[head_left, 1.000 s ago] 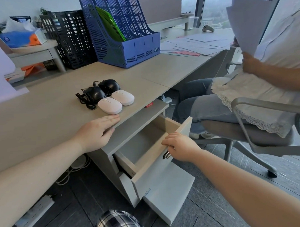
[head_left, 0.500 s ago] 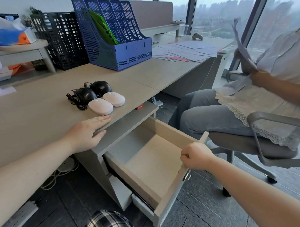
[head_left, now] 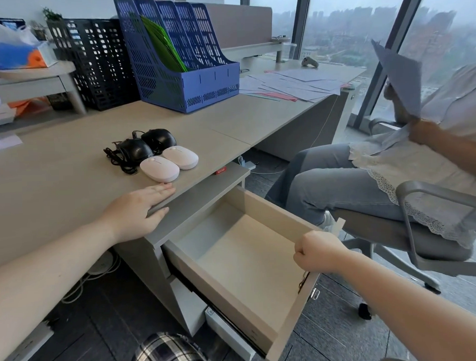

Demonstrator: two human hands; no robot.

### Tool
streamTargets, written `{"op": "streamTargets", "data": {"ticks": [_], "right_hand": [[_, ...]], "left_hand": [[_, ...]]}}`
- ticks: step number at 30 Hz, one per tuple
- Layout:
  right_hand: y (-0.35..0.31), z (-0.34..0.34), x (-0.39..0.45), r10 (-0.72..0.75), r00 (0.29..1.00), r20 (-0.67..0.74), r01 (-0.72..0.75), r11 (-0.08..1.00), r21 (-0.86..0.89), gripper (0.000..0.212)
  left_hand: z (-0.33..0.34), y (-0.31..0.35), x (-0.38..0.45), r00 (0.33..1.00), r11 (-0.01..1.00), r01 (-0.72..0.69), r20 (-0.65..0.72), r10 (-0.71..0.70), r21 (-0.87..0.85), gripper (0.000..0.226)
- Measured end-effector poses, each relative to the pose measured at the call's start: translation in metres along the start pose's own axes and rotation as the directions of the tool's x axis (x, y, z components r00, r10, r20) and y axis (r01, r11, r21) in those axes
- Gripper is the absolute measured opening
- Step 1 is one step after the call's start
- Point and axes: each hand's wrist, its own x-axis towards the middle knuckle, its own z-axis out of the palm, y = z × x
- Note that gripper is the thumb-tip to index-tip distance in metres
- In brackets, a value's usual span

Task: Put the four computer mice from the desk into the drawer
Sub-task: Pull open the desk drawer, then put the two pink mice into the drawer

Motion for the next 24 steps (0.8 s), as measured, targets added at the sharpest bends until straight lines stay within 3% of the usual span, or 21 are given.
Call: {"op": "streamTargets", "data": {"ticks": [6, 11, 14, 17, 19, 24], "right_hand": [[-0.007, -0.008, 0.010, -0.022, 0.998, -0.057, 0.027, 0.997, 0.076, 0.027], [-0.039, -0.053, 0.044, -0.051, 0.967, -0.250, 0.102, 0.975, 0.195, 0.024], [-0.068, -0.089, 0.070, -0.065, 0.945, -0.321, 0.165, 0.942, 0.293, 0.021], [-0.096, -0.114, 0.102, 0.008, 0.909, -0.417, 0.198, 0.871, 0.449, 0.024], [-0.113, -0.124, 0.126, 0.048, 0.911, -0.410, 0.198, 0.820, 0.537, 0.027], [-0.143, -0.141, 0.177, -0.013, 0.947, -0.321, 0.187, 0.834, 0.519, 0.052]], "left_hand": [[-0.002, 0.007, 0.000, 1.000, 0.999, 0.029, -0.002, -0.029, -0.046, 0.046], [-0.017, 0.010, 0.005, 0.979, 0.991, 0.116, -0.163, -0.125, -0.059, 0.037], [-0.024, 0.005, 0.014, 0.939, 0.968, 0.240, -0.235, -0.249, -0.068, 0.025], [-0.024, -0.001, 0.026, 0.887, 0.912, 0.389, -0.213, -0.409, -0.129, 0.056], [-0.023, -0.004, 0.034, 0.850, 0.866, 0.468, -0.177, -0.496, -0.175, 0.073], [-0.016, -0.009, 0.059, 0.814, 0.800, 0.538, -0.084, -0.575, -0.264, 0.113]]}}
